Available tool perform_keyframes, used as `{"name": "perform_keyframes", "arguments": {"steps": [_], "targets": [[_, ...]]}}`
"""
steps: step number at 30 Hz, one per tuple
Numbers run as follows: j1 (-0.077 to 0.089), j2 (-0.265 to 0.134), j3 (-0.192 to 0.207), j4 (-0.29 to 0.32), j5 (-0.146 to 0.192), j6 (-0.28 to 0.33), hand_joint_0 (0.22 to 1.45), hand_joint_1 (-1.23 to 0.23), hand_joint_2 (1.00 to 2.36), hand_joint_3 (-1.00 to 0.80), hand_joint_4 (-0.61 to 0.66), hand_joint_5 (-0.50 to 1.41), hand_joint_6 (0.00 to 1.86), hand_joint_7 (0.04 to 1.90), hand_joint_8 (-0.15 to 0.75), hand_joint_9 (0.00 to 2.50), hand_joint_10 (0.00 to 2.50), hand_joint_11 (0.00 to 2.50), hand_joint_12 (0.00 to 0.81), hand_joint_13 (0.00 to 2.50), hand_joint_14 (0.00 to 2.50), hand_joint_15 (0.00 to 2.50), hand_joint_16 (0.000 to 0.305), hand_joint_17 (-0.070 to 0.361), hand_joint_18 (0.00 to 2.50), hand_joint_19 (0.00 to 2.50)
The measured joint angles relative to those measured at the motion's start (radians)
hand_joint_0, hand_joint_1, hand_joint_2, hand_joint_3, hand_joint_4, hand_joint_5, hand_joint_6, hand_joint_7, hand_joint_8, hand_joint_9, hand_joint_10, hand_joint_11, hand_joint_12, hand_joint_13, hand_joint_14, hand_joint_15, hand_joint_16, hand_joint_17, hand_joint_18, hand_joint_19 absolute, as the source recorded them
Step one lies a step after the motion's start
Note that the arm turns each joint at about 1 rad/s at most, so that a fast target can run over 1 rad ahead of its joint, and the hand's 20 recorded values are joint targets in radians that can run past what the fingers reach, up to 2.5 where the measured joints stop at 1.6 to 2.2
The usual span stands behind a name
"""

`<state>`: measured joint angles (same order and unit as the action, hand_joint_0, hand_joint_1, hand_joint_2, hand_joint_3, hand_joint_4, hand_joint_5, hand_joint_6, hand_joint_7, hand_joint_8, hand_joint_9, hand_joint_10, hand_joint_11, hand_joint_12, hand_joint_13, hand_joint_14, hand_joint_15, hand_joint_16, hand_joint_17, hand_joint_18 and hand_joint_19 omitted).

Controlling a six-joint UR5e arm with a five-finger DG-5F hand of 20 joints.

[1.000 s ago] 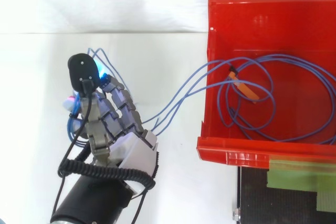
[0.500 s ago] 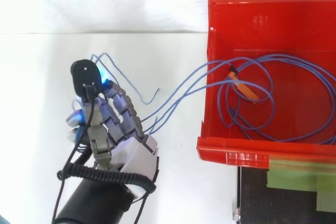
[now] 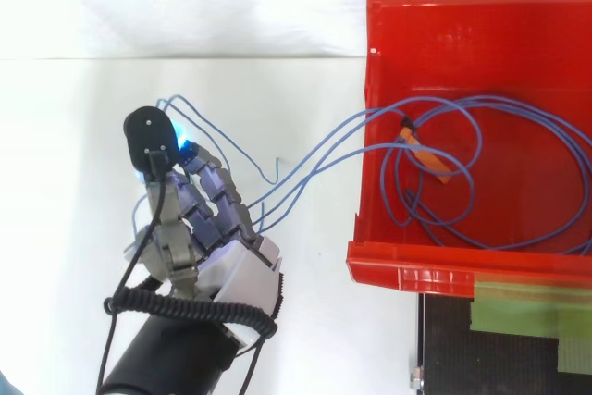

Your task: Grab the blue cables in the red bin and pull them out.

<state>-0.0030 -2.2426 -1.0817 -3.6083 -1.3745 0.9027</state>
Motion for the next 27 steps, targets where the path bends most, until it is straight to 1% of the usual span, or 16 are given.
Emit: {"name": "perform_keyframes", "arguments": {"steps": [1, 2, 4, 6, 7, 9, 13, 14, 15, 18, 19, 20, 21, 23, 27], "targets": [[0.0, 0.0, 0.0, 0.003, 0.0, -0.005, 0.93, -0.9, 1.0, -1.0, 0.18, 0.92, 0.42, 0.84, 0.301, 1.17, 0.03, 0.95, 0.298, 1.36, 1.42, 1.47, 0.039, 0.088, 1.31, 1.58], [0.0, 0.0, 0.001, 0.006, 0.0, -0.008, 0.93, -0.9, 1.0, -1.0, 0.19, 0.93, 0.4, 0.85, 0.301, 1.17, 0.03, 0.95, 0.295, 1.34, 1.52, 1.43, 0.039, 0.087, 1.32, 1.59], [-0.001, 0.0, 0.003, 0.028, 0.0, -0.026, 0.93, -0.9, 1.0, -1.0, 0.19, 0.94, 0.4, 0.85, 0.296, 1.18, 0.03, 0.97, 0.297, 1.32, 1.61, 1.42, 0.038, 0.085, 1.33, 1.62], [-0.003, 0.0, 0.006, 0.059, 0.0, -0.06, 0.93, -0.9, 1.0, -1.0, 0.19, 0.94, 0.39, 0.86, 0.299, 1.19, 0.03, 0.97, 0.296, 1.3, 1.7, 1.4, 0.038, 0.086, 1.35, 1.65], [-0.004, 0.0, 0.007, 0.075, 0.0, -0.078, 0.93, -0.9, 1.0, -1.0, 0.19, 0.94, 0.39, 0.87, 0.299, 1.19, 0.03, 0.97, 0.295, 1.3, 1.7, 1.41, 0.038, 0.087, 1.35, 1.65], [-0.008, 0.0, 0.007, 0.117, -0.001, -0.127, 0.93, -0.9, 1.0, -1.0, 0.19, 0.94, 0.39, 0.86, 0.299, 1.19, 0.03, 0.97, 0.295, 1.29, 1.79, 1.37, 0.038, 0.086, 1.36, 1.65], [-0.014, 0.001, 0.008, 0.2, -0.004, -0.227, 0.93, -0.9, 1.0, -1.0, 0.19, 0.94, 0.38, 0.87, 0.299, 1.2, 0.03, 0.98, 0.292, 1.27, 1.85, 1.38, 0.038, 0.086, 1.37, 1.66], [-0.015, 0.001, 0.008, 0.223, -0.006, -0.259, 0.93, -0.9, 1.0, -1.0, 0.18, 0.95, 0.38, 0.87, 0.297, 1.2, 0.03, 1.0, 0.294, 1.26, 1.94, 1.33, 0.038, 0.086, 1.37, 1.67], [-0.017, 0.001, 0.008, 0.238, -0.008, -0.283, 0.93, -0.9, 1.0, -1.0, 0.18, 0.95, 0.38, 0.87, 0.299, 1.2, 0.03, 0.99, 0.291, 1.26, 1.96, 1.35, 0.037, 0.084, 1.37, 1.68], [-0.022, 0.001, 0.008, 0.301, -0.028, -0.364, 0.93, -0.9, 1.0, -1.0, 0.19, 0.95, 0.38, 0.87, 0.298, 1.21, 0.03, 1.0, 0.293, 1.22, 2.22, 1.24, 0.037, 0.083, 1.4, 1.75], [-0.024, 0.001, 0.008, 0.329, -0.042, -0.397, 0.93, -0.9, 1.0, -1.0, 0.18, 0.94, 0.38, 0.87, 0.302, 1.22, 0.03, 1.0, 0.292, 1.21, 2.3, 1.22, 0.037, 0.082, 1.4, 1.77], [-0.026, 0.001, 0.008, 0.347, -0.054, -0.42, 0.93, -0.89, 1.0, -1.0, 0.19, 0.95, 0.38, 0.87, 0.296, 1.22, 0.03, 1.0, 0.291, 1.19, 2.44, 1.19, 0.036, 0.082, 1.46, 1.89], [-0.028, 0.001, 0.008, 0.363, -0.065, -0.444, 0.93, -0.89, 1.0, -1.0, 0.18, 0.94, 0.38, 0.87, 0.303, 1.22, 0.03, 1.01, 0.298, 1.19, 2.48, 1.19, 0.037, 0.082, 1.49, 1.94], [-0.031, 0.001, 0.008, 0.392, -0.087, -0.501, 0.94, -0.89, 1.0, -1.0, 0.19, 0.94, 0.37, 0.87, 0.301, 1.23, 0.03, 1.01, 0.295, 1.19, 2.5, 1.19, 0.036, 0.081, 1.49, 1.95], [-0.035, 0.0, 0.008, 0.427, -0.113, -0.595, 0.94, -0.89, 1.0, -1.0, 0.19, 0.94, 0.37, 0.87, 0.298, 1.23, 0.03, 1.02, 0.29, 1.18, 2.5, 1.18, 0.037, 0.082, 1.5, 1.95]]}}
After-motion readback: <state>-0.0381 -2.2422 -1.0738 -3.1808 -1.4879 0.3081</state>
